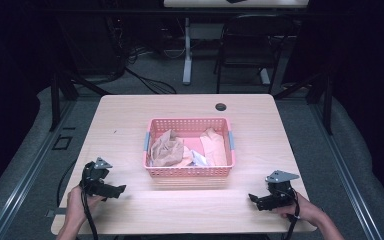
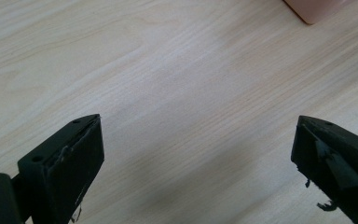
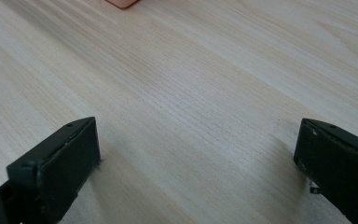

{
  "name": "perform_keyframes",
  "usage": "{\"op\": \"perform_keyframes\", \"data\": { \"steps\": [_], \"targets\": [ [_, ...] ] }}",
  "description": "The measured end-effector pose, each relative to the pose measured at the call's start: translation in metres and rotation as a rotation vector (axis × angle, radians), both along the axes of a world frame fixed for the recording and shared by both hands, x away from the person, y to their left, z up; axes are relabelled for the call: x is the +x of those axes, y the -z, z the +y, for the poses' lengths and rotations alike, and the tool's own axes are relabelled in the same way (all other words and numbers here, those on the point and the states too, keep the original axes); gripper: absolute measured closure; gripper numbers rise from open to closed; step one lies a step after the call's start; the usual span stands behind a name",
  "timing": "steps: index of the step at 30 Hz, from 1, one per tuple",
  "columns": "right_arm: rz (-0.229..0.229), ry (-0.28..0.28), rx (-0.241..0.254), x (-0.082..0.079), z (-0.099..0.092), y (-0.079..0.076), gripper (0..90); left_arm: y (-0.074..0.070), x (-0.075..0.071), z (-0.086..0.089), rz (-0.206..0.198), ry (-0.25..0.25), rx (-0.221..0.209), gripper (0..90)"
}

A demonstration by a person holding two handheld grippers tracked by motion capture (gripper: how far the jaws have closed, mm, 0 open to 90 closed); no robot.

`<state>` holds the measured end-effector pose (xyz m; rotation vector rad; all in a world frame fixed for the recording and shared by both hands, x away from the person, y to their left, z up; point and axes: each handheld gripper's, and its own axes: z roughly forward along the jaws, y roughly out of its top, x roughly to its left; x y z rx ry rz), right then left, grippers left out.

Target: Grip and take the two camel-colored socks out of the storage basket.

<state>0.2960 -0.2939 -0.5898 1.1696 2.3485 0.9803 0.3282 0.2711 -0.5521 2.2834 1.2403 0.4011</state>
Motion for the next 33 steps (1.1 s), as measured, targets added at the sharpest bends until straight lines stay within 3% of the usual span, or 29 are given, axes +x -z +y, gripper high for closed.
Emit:
{"op": "perform_keyframes", "data": {
  "steps": [12, 17, 20, 26, 30, 33],
  "targets": [
    [0.001, -0.01, -0.009, 0.001, 0.0, 0.0, 0.0, -0.002, -0.004, -0.002, -0.009, 0.004, 0.001, 2.6],
    [0.001, -0.014, -0.007, 0.001, 0.0, 0.0, 0.0, -0.016, 0.0, -0.008, -0.041, 0.006, -0.024, 2.9],
    [-0.002, -0.01, -0.004, 0.0, 0.0, 0.0, 0.0, -0.021, 0.003, -0.011, -0.033, -0.002, -0.012, 3.3],
    [-0.001, -0.002, 0.001, 0.0, 0.001, 0.0, 0.0, -0.04, 0.01, -0.02, -0.039, 0.054, -0.045, 0.3],
    [-0.001, 0.0, -0.002, 0.0, 0.001, 0.0, 0.0, -0.055, 0.008, -0.028, -0.07, 0.101, -0.049, 0.1],
    [0.0, -0.001, -0.002, 0.0, 0.0, 0.0, 0.0, -0.069, 0.011, -0.037, -0.055, 0.135, -0.057, 0.0]
  ]
}}
